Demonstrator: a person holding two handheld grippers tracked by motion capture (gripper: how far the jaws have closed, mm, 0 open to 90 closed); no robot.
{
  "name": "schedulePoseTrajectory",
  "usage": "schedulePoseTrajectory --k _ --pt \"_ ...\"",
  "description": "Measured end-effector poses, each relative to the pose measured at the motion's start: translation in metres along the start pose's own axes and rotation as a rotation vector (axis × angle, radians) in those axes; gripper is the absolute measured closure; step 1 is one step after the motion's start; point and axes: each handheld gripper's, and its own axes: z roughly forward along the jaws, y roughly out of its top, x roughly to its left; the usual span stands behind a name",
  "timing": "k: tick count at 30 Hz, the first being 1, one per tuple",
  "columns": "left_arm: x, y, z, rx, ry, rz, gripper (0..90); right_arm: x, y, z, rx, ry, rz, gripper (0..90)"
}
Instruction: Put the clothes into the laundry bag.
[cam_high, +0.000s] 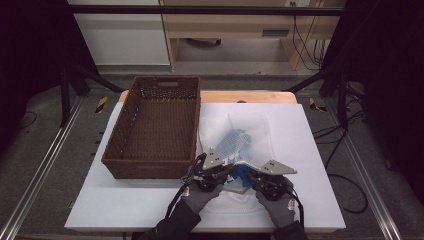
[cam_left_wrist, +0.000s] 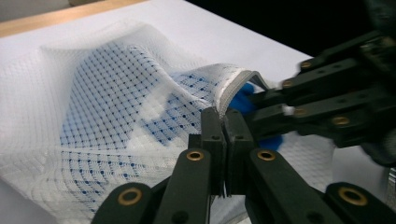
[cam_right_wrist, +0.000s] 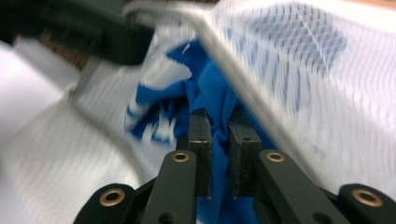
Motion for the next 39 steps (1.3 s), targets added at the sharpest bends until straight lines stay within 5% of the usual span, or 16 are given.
schedulePoseTrajectory --k 7,11,18,23,27,30,33,35,39 --pt "-0.004 0.001 -0.006 -0.005 -0.014 0.011 88.7 -0.006 0.005 0.043 0.079 -0.124 0.01 75.0" --pt "0.0 -0.006 -0.001 0.013 -0.013 -0.006 88.7 -0.006 0.002 0.046 0.104 -0.142 -0.021 65.6" --pt "0.006 -0.005 -0.002 0.008 -0.007 -0.018 88.7 -0.001 0.003 0.012 0.031 -0.047 -0.027 49.4" --pt "0.005 -0.006 -0.001 0.005 -0.004 -0.015 88.7 0.0 -0.002 -0.005 0.023 -0.03 -0.047 47.5" --pt "0.004 -0.007 -0.002 0.004 -0.004 -0.012 88.7 -0.002 -0.007 -0.001 0.04 -0.034 -0.031 46.3" --pt "0.004 -0.008 -0.002 0.002 -0.005 -0.013 88.7 0.006 -0.005 0.011 0.043 -0.01 -0.012 36.7" --pt "0.003 -0.008 -0.002 -0.004 -0.006 -0.013 88.7 0.014 -0.003 0.031 0.056 -0.057 -0.005 28.4" --pt "0.002 -0.007 -0.004 -0.005 -0.009 -0.01 88.7 0.013 -0.004 0.046 0.079 -0.099 0.009 30.8" --pt "0.002 -0.007 -0.005 -0.006 -0.011 -0.012 88.7 0.01 -0.007 0.06 0.1 -0.157 -0.001 62.5"
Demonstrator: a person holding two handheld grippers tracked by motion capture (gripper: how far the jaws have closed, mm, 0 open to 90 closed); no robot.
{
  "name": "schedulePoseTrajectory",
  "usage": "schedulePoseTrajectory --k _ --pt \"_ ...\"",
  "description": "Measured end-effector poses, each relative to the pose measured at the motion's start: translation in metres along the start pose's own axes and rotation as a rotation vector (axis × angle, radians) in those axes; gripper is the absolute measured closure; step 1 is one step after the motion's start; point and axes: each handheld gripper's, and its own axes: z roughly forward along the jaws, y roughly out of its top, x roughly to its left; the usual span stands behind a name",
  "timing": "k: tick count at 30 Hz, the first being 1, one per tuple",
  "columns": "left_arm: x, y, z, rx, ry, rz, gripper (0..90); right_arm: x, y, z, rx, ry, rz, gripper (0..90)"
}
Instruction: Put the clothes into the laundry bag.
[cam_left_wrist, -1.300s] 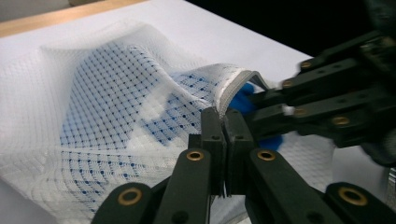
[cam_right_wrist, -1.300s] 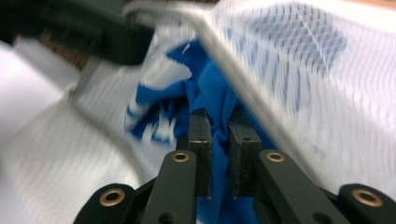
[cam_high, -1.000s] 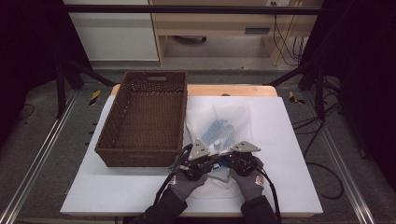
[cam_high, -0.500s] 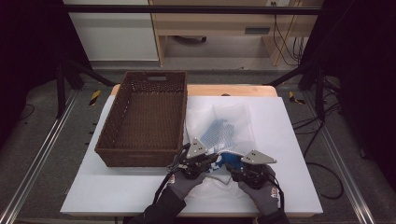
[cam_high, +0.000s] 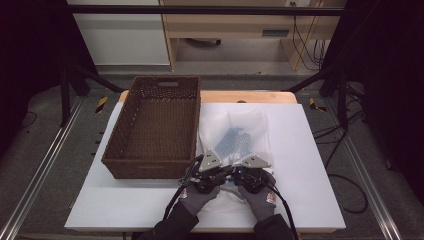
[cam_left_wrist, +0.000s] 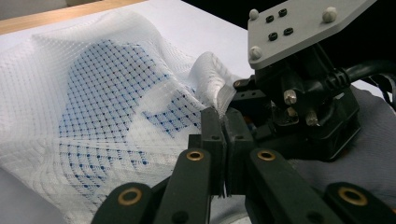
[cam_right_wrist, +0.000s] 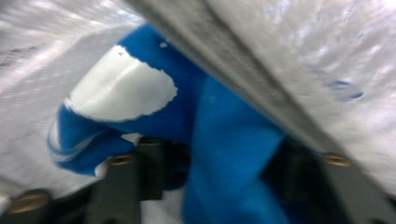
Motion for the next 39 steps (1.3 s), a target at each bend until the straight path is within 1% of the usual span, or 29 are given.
schedulePoseTrajectory --k 1,3,4,5,8,9,11,12,13,14,15,17,18,19,20,21,23,24,25,27,28,29,30,31,33,34,35,37,39 --pt "0.0 0.0 0.0 -0.005 -0.001 -0.004 88.7 -0.001 0.0 -0.001 -0.012 0.002 0.005 72.0" --pt "0.0 0.001 -0.001 -0.008 -0.005 -0.006 88.7 -0.002 0.002 -0.002 -0.024 0.009 0.029 78.3" --pt "0.0 0.001 -0.001 -0.012 -0.007 -0.005 88.7 -0.003 0.003 -0.002 -0.031 0.012 0.028 79.4" --pt "-0.001 0.002 -0.002 -0.015 -0.01 -0.004 88.7 -0.004 0.005 -0.002 -0.052 0.012 0.037 79.8" --pt "-0.004 0.004 -0.005 -0.026 -0.028 0.003 88.7 -0.009 0.009 -0.001 -0.111 0.001 0.089 80.0" --pt "-0.006 0.004 -0.006 -0.03 -0.037 0.009 88.7 -0.009 0.011 0.0 -0.135 -0.015 0.099 79.9" --pt "-0.01 0.004 -0.007 -0.031 -0.051 0.025 88.7 -0.01 0.014 0.003 -0.158 -0.07 0.092 79.6" --pt "-0.012 0.004 -0.006 -0.024 -0.051 0.029 88.7 -0.01 0.015 0.007 -0.149 -0.106 0.08 79.0" --pt "-0.012 0.003 -0.005 -0.018 -0.049 0.031 88.7 -0.011 0.015 0.009 -0.134 -0.128 0.077 78.2" --pt "-0.011 0.001 -0.003 -0.008 -0.048 0.027 88.7 -0.012 0.015 0.014 -0.11 -0.147 0.074 77.0" --pt "-0.01 -0.001 -0.001 0.001 -0.045 0.024 88.7 -0.014 0.014 0.018 -0.077 -0.149 0.093 75.5" --pt "-0.006 -0.004 0.002 0.009 -0.044 0.009 88.7 -0.018 0.014 0.015 -0.081 -0.125 0.092 71.2" --pt "-0.004 -0.005 0.003 0.014 -0.04 0.002 88.7 -0.019 0.013 0.012 -0.076 -0.107 0.095 67.2" --pt "-0.002 -0.007 0.004 0.018 -0.033 -0.003 88.7 -0.02 0.013 0.009 -0.068 -0.083 0.096 62.9" --pt "0.0 -0.007 0.005 0.022 -0.029 -0.006 88.7 -0.022 0.012 0.002 -0.07 -0.045 0.115 57.3" --pt "0.001 -0.008 0.005 0.025 -0.026 -0.008 88.6 -0.022 0.011 -0.004 -0.064 -0.015 0.111 53.9" --pt "0.004 -0.009 0.006 0.023 -0.017 -0.013 88.7 -0.022 0.007 -0.017 -0.058 0.003 0.076 49.6" --pt "0.004 -0.009 0.006 0.022 -0.016 -0.017 88.6 -0.021 0.003 -0.027 -0.077 0.023 0.058 47.8" --pt "0.005 -0.009 0.007 0.027 -0.014 -0.016 88.6 -0.021 0.001 -0.032 -0.083 0.036 0.05 45.9" --pt "0.006 -0.011 0.008 0.031 -0.012 -0.021 88.6 -0.022 -0.006 -0.046 -0.1 0.068 0.047 42.0" --pt "0.006 -0.011 0.008 0.03 -0.013 -0.023 88.6 -0.023 -0.009 -0.051 -0.102 0.074 0.043 42.4" --pt "0.005 -0.011 0.009 0.029 -0.013 -0.024 88.6 -0.023 -0.01 -0.054 -0.106 0.074 0.042 44.8" --pt "0.005 -0.012 0.01 0.029 -0.015 -0.025 88.6 -0.024 -0.011 -0.057 -0.118 0.075 0.034 49.2" --pt "0.005 -0.012 0.01 0.03 -0.014 -0.023 88.6 -0.025 -0.012 -0.057 -0.116 0.069 0.022 55.7" --pt "0.004 -0.012 0.009 0.027 -0.015 -0.024 88.6 -0.026 -0.013 -0.053 -0.087 0.049 0.016 72.0" --pt "0.003 -0.012 0.009 0.024 -0.016 -0.022 88.6 -0.026 -0.014 -0.049 -0.075 0.047 0.024 83.1" --pt "0.003 -0.012 0.008 0.025 -0.018 -0.019 88.6 -0.027 -0.015 -0.044 -0.06 0.051 0.025 84.9" --pt "0.002 -0.012 0.009 0.021 -0.022 -0.02 88.6 -0.024 -0.014 -0.036 -0.025 0.079 0.049 85.8" --pt "0.0 -0.011 0.009 0.02 -0.031 -0.016 88.6 -0.02 -0.011 -0.028 -0.013 0.086 0.057 85.9"
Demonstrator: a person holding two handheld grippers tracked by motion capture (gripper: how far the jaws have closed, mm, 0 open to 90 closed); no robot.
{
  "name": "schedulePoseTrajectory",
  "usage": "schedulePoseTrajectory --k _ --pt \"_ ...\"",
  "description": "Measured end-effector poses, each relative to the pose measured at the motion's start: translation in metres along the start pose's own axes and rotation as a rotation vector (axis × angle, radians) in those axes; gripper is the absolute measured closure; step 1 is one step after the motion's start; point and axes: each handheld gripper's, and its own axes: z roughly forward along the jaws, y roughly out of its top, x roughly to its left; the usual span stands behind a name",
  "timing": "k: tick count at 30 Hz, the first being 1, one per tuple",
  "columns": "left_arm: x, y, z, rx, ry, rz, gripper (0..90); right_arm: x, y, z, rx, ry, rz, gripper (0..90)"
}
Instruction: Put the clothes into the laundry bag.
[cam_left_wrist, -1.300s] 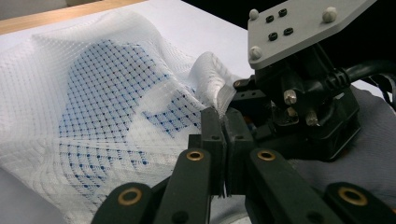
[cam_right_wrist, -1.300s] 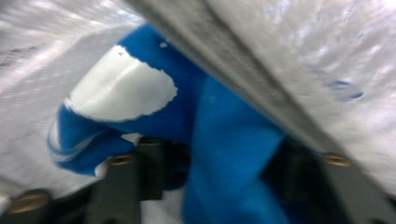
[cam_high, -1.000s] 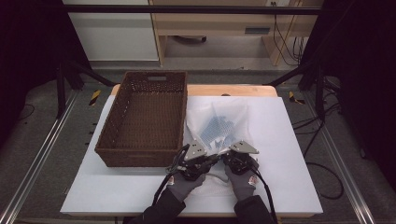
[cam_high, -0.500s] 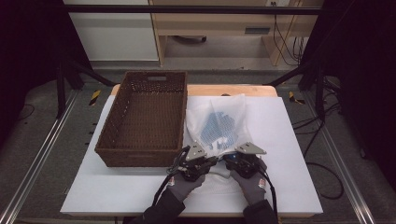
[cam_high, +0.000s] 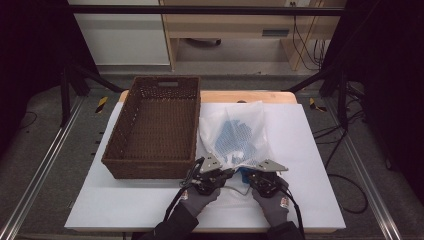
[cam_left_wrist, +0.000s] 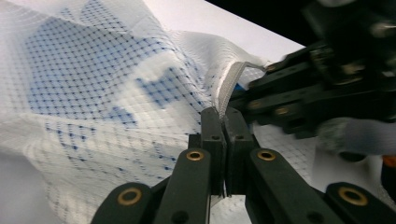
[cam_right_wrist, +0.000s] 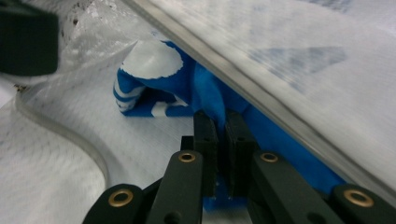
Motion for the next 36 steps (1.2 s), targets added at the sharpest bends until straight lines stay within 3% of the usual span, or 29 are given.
schedulePoseTrajectory --k 2,5,8,10,12,14,17,20,22,26,31,36 --pt "-0.003 0.001 -0.001 -0.006 -0.007 0.008 88.7 0.004 0.007 0.008 -0.007 0.001 0.009 85.8" --pt "-0.009 0.004 -0.007 -0.025 -0.021 0.026 88.7 0.006 0.023 0.017 -0.072 -0.019 0.04 85.7" --pt "-0.011 0.005 -0.01 -0.029 -0.028 0.034 88.7 0.004 0.032 0.022 -0.128 -0.076 0.061 85.0" --pt "-0.01 0.004 -0.009 -0.023 -0.029 0.03 88.7 0.001 0.031 0.03 -0.101 -0.123 0.059 83.8" --pt "-0.008 -0.001 -0.004 0.0 -0.03 0.023 88.7 -0.002 0.028 0.036 -0.062 -0.141 0.051 81.3" --pt "-0.005 -0.006 0.001 0.022 -0.028 0.015 88.6 -0.005 0.025 0.036 -0.03 -0.128 0.052 74.3" --pt "-0.001 -0.011 0.004 0.042 -0.025 0.002 88.6 -0.006 0.021 0.023 -0.025 -0.091 0.028 61.2" --pt "0.001 -0.014 0.006 0.054 -0.015 0.002 88.6 -0.006 0.012 -0.001 -0.043 -0.033 0.015 54.7" --pt "0.002 -0.014 0.007 0.059 -0.009 0.0 88.5 -0.008 0.004 -0.018 -0.047 0.01 0.006 52.1" --pt "0.002 -0.016 0.012 0.089 -0.002 -0.001 88.2 -0.014 -0.007 -0.046 -0.085 0.052 -0.011 51.2" --pt "0.003 -0.019 0.02 0.132 0.001 -0.01 82.6 -0.028 -0.002 -0.063 -0.16 0.015 0.005 52.1" --pt "0.003 -0.021 0.004 0.135 0.013 -0.001 70.9 -0.042 0.008 -0.066 -0.201 -0.029 0.038 53.1"
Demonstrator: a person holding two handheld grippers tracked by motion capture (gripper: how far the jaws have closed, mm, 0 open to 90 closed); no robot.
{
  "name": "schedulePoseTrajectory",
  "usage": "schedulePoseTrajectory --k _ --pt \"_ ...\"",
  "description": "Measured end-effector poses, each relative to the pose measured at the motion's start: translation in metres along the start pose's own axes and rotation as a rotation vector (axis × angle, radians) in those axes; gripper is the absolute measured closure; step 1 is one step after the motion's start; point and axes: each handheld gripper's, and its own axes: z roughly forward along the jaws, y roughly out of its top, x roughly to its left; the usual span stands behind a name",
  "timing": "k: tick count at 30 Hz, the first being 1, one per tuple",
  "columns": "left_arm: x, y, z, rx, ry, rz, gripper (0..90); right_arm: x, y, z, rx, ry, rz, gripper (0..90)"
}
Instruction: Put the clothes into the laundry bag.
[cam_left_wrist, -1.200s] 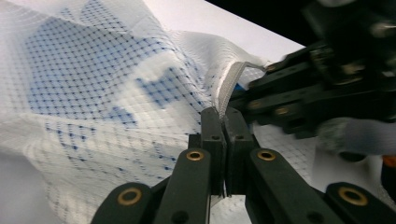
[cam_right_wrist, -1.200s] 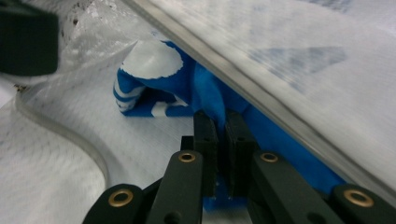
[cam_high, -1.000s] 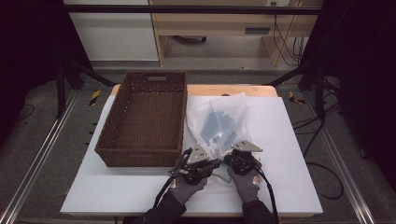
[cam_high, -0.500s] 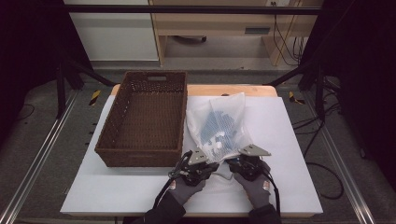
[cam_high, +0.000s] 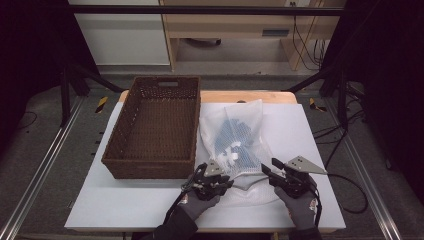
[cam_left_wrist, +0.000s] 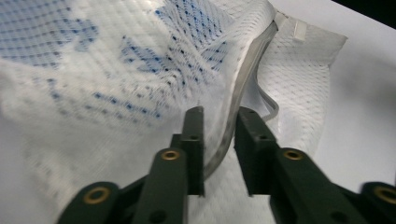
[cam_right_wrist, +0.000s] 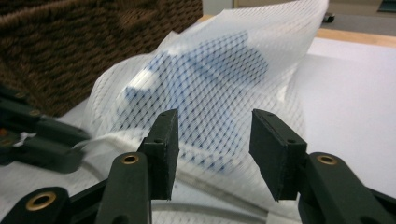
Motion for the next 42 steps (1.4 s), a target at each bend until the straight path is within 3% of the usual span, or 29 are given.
schedulePoseTrajectory --k 2,6,10,12,15,19,20,23,24,30,33,38,42 --pt "0.001 -0.001 -0.008 -0.001 0.014 -0.006 66.9 -0.004 0.0 0.004 0.02 -0.032 -0.008 54.0" --pt "0.001 -0.008 -0.027 -0.007 0.056 0.006 60.5 -0.017 -0.014 0.023 0.132 -0.083 -0.01 55.7" --pt "0.01 -0.026 -0.039 0.005 0.1 -0.034 58.8 -0.025 -0.032 0.034 0.238 -0.123 -0.031 55.2" --pt "0.013 -0.037 -0.041 0.025 0.113 -0.057 58.8 -0.028 -0.035 0.033 0.239 -0.117 -0.005 54.8" --pt "0.016 -0.051 -0.042 0.033 0.115 -0.09 59.6 -0.03 -0.034 0.027 0.208 -0.118 -0.003 54.9" --pt "0.016 -0.055 -0.037 0.044 0.109 -0.111 61.2 -0.039 -0.034 0.018 0.196 -0.145 0.025 58.1" --pt "0.014 -0.055 -0.035 0.048 0.101 -0.105 61.9 -0.041 -0.036 0.019 0.217 -0.152 0.027 59.4" --pt "0.009 -0.055 -0.032 0.047 0.128 -0.079 62.1 -0.045 -0.043 0.023 0.246 -0.152 0.028 60.8" --pt "0.007 -0.055 -0.031 0.05 0.157 -0.074 62.5 -0.045 -0.043 0.023 0.24 -0.142 0.038 62.2" --pt "0.003 -0.052 -0.03 0.078 0.245 -0.051 82.6 -0.044 -0.045 0.022 0.236 -0.129 0.071 82.4" --pt "0.004 -0.051 -0.029 0.086 0.25 -0.041 88.2 -0.043 -0.046 0.018 0.23 -0.117 0.075 86.0" --pt "0.009 -0.053 -0.035 0.087 0.238 -0.041 88.8 -0.043 -0.05 0.002 0.213 -0.109 0.089 86.2" --pt "0.013 -0.055 -0.038 0.08 0.223 -0.05 88.6 -0.045 -0.055 0.0 0.22 -0.105 0.111 85.4"
